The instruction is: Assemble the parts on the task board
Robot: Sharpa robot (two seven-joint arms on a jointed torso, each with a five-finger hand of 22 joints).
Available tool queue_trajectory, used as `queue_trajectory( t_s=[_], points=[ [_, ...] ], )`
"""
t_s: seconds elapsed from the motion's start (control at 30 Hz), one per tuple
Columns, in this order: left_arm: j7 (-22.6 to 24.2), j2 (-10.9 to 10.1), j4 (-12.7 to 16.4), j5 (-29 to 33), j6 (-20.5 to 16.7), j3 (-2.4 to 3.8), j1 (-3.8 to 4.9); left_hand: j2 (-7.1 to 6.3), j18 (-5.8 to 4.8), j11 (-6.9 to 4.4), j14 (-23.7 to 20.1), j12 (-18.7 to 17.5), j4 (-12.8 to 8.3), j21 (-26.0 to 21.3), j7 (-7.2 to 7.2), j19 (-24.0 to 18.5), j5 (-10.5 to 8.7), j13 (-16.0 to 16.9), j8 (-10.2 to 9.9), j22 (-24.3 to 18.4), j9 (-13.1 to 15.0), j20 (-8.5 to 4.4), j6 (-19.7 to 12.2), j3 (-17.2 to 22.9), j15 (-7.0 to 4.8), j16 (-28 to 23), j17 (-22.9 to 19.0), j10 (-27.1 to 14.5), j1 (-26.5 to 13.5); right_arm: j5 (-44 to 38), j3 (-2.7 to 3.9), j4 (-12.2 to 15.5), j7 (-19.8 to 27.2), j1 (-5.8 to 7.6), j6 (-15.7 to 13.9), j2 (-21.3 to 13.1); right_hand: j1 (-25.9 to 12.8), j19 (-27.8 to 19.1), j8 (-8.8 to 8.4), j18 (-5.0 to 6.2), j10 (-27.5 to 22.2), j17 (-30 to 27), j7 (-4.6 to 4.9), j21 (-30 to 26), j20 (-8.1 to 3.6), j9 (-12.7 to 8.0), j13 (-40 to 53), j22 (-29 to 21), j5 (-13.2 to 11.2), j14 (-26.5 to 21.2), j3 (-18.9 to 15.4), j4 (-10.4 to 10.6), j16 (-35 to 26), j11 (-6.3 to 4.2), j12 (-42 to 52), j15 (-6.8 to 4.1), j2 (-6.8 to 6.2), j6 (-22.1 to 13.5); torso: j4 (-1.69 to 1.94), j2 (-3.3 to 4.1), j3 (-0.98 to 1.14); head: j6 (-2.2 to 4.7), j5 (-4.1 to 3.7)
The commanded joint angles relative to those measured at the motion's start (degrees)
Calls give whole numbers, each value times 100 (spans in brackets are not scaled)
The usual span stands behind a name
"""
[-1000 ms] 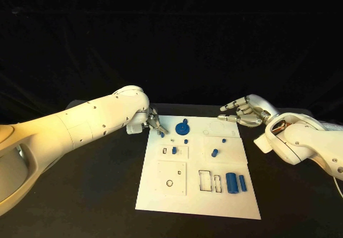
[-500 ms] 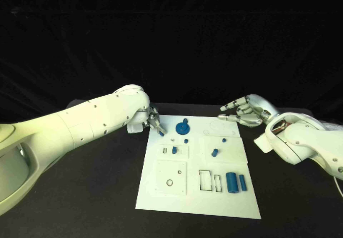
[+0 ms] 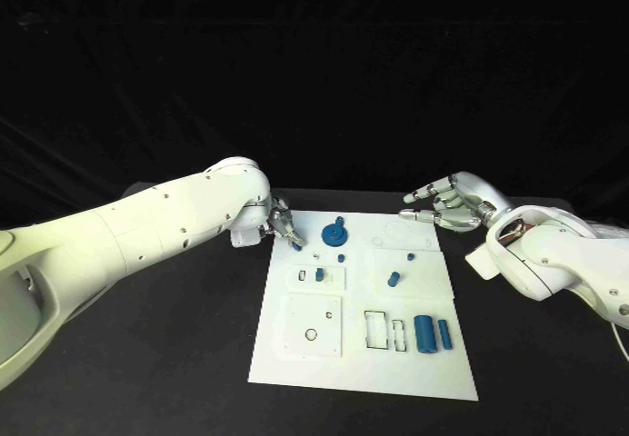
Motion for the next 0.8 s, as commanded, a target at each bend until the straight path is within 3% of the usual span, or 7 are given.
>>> queue_trajectory(
  t_s=[0.03, 0.3, 0.43, 0.53, 0.67, 0.8],
  points=[
    [186, -113, 218, 265, -367, -2, 1, -106, 14, 6, 593, -7, -727, 6, -17, 261, -7, 10, 46, 797, 184, -4, -32, 838, 9, 18, 1509, 60, -41, -18, 0, 2, 25, -3, 67, -2, -29, 373, 2, 70, -42, 1432, 2, -35, -24, 9, 593, 1075, 21, 569, -45, 1, -11, -5, -9, -31, 23, 55, 6, -4, 0, 4, 11],
    [159, -650, 1094, 422, -1128, -18, -19, -321, -3, -13, 593, 151, -873, 55, -34, 295, 13, 198, 134, 866, 229, -22, 20, 1257, -5, 18, 1509, 199, -222, -6, 0, -4, 30, -5, 65, -11, -29, 373, 2, 70, -42, 1432, 2, -35, -24, 9, 593, 1075, 21, 569, -45, 1, -11, -5, -9, -31, 23, 55, 5, -6, 3, 9, 24],
    [94, -890, 1496, 451, -1489, -39, -86, -399, -9, -24, 593, 174, -916, 75, -45, 309, 75, 228, 162, 894, 238, -30, 51, 1398, -13, 18, 1509, 238, -302, -1, 0, -7, 29, -10, 64, -17, -29, 373, 2, 70, -42, 1432, 2, -35, -24, 9, 593, 1075, 21, 569, -45, 1, -11, -5, -9, -31, 23, 55, 9, -3, -4, 8, 32],
    [23, -1073, 1829, 458, -1815, -106, -151, -460, -15, -32, 593, 199, -950, 91, -54, 320, 139, 262, 186, 916, 245, -38, 78, 1500, -21, 18, 1509, 270, -361, 1, 0, -8, 28, -14, 64, -23, -29, 373, 2, 70, -42, 1432, 2, -35, -24, 9, 593, 1075, 21, 569, -45, 1, -11, -5, -9, -31, 23, 55, 21, -9, -4, -3, 33],
    [6, -1194, 2086, 424, -2040, -154, -222, -500, -17, -39, 593, 195, -970, 98, -60, 325, 185, 258, 202, 926, 250, -44, 95, 1572, -27, 18, 1509, 284, -408, 2, 0, -8, 28, -16, 61, -27, -29, 373, 2, 70, -42, 1432, 2, -35, -24, 9, 593, 1075, 21, 569, -45, 1, -11, -5, -9, -31, 23, 55, 37, -13, -4, -18, 29],
    [-3, -1275, 2297, 274, -2215, -177, -307, -543, -21, -46, 593, 180, -990, 108, -66, 332, 281, 245, 222, 940, 256, -51, 113, 1648, -33, 18, 1509, 297, -464, 3, 0, -8, 29, -18, 60, -25, -29, 373, 2, 70, -42, 1432, 2, -35, -24, 9, 593, 1075, 21, 569, -45, 1, -11, -5, -9, -31, 23, 55, 22, -10, -3, -24, 51]
  ],
)
